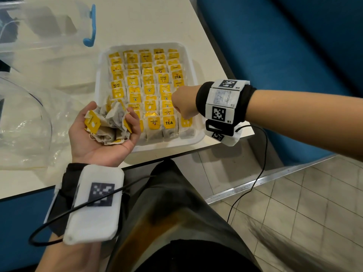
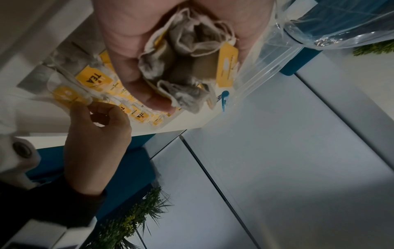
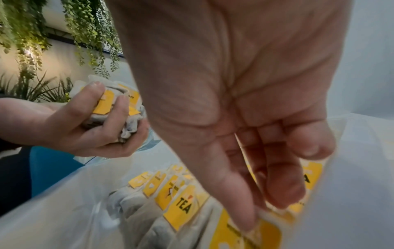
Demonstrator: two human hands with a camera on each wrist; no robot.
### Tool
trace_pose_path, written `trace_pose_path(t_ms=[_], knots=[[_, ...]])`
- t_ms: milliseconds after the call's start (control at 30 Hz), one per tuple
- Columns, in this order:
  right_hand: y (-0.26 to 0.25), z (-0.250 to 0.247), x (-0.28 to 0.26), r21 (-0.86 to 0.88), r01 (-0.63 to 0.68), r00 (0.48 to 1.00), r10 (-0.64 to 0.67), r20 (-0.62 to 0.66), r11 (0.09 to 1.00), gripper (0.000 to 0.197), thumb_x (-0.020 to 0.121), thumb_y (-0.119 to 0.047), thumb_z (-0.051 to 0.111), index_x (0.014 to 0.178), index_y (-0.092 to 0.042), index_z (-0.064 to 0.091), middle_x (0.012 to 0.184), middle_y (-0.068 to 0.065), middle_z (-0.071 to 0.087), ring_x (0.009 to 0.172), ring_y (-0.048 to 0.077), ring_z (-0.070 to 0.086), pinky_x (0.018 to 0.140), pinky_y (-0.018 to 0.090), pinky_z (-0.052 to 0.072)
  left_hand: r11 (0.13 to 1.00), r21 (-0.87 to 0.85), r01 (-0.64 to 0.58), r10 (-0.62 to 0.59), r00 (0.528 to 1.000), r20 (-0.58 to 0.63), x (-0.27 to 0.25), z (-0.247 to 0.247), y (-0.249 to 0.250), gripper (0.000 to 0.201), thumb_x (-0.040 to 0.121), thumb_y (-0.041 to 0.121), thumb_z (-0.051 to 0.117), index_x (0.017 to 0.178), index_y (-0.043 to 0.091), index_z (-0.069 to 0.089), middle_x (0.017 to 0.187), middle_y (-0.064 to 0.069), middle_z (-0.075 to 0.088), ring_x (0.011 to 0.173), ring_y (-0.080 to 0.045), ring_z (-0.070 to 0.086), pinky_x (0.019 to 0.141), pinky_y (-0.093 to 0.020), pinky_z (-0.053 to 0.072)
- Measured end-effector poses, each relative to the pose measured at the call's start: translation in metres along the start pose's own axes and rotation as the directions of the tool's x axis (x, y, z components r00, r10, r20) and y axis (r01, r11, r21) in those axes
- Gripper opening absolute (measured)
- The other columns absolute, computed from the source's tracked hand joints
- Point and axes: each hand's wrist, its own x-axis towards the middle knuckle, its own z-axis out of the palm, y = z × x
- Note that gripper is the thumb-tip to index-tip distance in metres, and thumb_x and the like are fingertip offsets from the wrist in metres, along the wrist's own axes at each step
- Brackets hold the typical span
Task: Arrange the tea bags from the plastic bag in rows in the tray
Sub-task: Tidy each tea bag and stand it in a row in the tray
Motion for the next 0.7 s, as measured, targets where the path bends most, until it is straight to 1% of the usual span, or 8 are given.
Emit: trace_pose_path(t_ms=[67,133,200,267,433,533,633,700], knots=[[0.001,-0.002,-0.002,0.009,-0.013,1.0,0.013,-0.009,1.0,0.019,0.092,-0.002,0.045,0.077,-0.004,0.056,0.065,0.005,0.044,0.052,0.013,0.033,0.046,0.018,0.027,1.0,0.006,0.004,-0.004,1.0,-0.008,0.0,0.001,-0.001,0.073,0.061,0.021,0.068,0.131,0.011,0.049,0.095,-0.015,0.056,0.071,-0.03,0.062,0.054,-0.033,0.053],[0.003,-0.006,-0.006,0.053,0.007,0.999,-0.004,-0.045,0.999,0.02,0.092,-0.003,0.044,0.103,0.002,0.06,0.094,0.013,0.062,0.061,0.018,0.041,0.051,0.02,0.034,1.0,0.011,0.017,-0.017,1.0,-0.013,-0.001,0.002,-0.002,0.065,0.065,0.024,0.067,0.126,0.007,0.051,0.095,-0.016,0.057,0.071,-0.03,0.062,0.053,-0.033,0.053],[0.005,-0.013,-0.012,0.124,0.026,0.993,-0.012,-0.114,0.992,0.028,0.091,-0.005,0.047,0.116,0.002,0.057,0.12,0.016,0.059,0.084,0.025,0.053,0.072,0.028,0.048,1.0,0.015,0.025,-0.024,1.0,-0.013,-0.002,0.002,-0.004,0.059,0.069,0.028,0.064,0.122,0.004,0.052,0.094,-0.016,0.058,0.07,-0.029,0.062,0.052,-0.034,0.053],[0.006,-0.023,-0.02,0.204,0.076,0.971,-0.027,-0.236,0.976,0.027,0.091,-0.008,0.049,0.116,0.001,0.055,0.119,0.015,0.059,0.097,0.029,0.056,0.085,0.034,0.048,0.999,0.014,0.032,-0.032,0.999,-0.01,-0.003,0.002,-0.004,0.057,0.072,0.03,0.062,0.121,0.004,0.052,0.094,-0.016,0.058,0.07,-0.029,0.063,0.051,-0.034,0.053],[-0.01,-0.038,-0.049,0.368,0.354,0.801,-0.076,-0.594,0.86,0.021,0.093,-0.026,0.049,0.106,-0.011,0.056,0.1,0.002,0.057,0.083,0.013,0.046,0.079,0.029,0.041,0.995,0.059,0.077,-0.077,0.997,-0.007,-0.007,0.007,-0.009,0.041,0.074,0.034,0.059,0.1,0.001,0.06,0.088,-0.016,0.06,0.07,-0.027,0.061,0.054,-0.032,0.055],[-0.029,-0.038,-0.06,0.385,0.52,0.71,-0.136,-0.691,0.762,0.023,0.092,-0.027,0.053,0.108,-0.012,0.06,0.103,0.004,0.058,0.087,0.009,0.045,0.08,0.023,0.036,0.995,0.096,0.024,-0.021,0.999,-0.029,-0.008,0.009,-0.012,0.03,0.077,0.033,0.058,0.084,0.005,0.065,0.086,-0.011,0.063,0.074,-0.024,0.06,0.056,-0.031,0.055],[-0.042,-0.038,-0.061,0.398,0.562,0.711,-0.178,-0.68,0.725,0.027,0.089,-0.031,0.059,0.11,-0.015,0.062,0.104,0.005,0.057,0.089,0.009,0.046,0.079,0.021,0.035,0.985,0.162,-0.058,0.068,0.996,-0.055,-0.008,0.009,-0.012,0.03,0.075,0.033,0.058,0.068,0.006,0.071,0.082,-0.007,0.066,0.075,-0.02,0.062,0.068,-0.034,0.055],[-0.047,-0.036,-0.06,0.407,0.562,0.721,-0.185,-0.668,0.72,0.031,0.085,-0.038,0.062,0.108,-0.018,0.062,0.103,0.004,0.055,0.092,0.014,0.05,0.082,0.028,0.041,0.978,0.193,-0.083,0.095,0.994,-0.056,-0.01,0.009,-0.01,0.033,0.074,0.033,0.057,0.063,0.007,0.073,0.08,-0.007,0.068,0.075,-0.02,0.066,0.077,-0.039,0.05]])
